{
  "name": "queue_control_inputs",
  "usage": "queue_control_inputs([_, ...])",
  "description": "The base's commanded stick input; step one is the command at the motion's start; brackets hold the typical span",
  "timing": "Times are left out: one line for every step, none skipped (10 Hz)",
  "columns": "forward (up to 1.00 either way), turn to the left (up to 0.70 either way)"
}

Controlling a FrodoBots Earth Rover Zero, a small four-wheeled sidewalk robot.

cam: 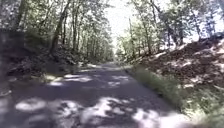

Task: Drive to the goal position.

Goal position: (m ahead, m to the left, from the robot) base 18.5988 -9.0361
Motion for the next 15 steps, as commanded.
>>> queue_control_inputs([0.45,0.0])
queue_control_inputs([0.45,0.0])
queue_control_inputs([0.45,0.0])
queue_control_inputs([0.45,0.0])
queue_control_inputs([0.45,0.0])
queue_control_inputs([0.45,0.04])
queue_control_inputs([0.45,0.16])
queue_control_inputs([0.45,0.27])
queue_control_inputs([0.45,0.23])
queue_control_inputs([0.45,0.13])
queue_control_inputs([0.45,0.04])
queue_control_inputs([0.45,0.0])
queue_control_inputs([0.45,0.0])
queue_control_inputs([0.45,0.0])
queue_control_inputs([0.45,0.0])
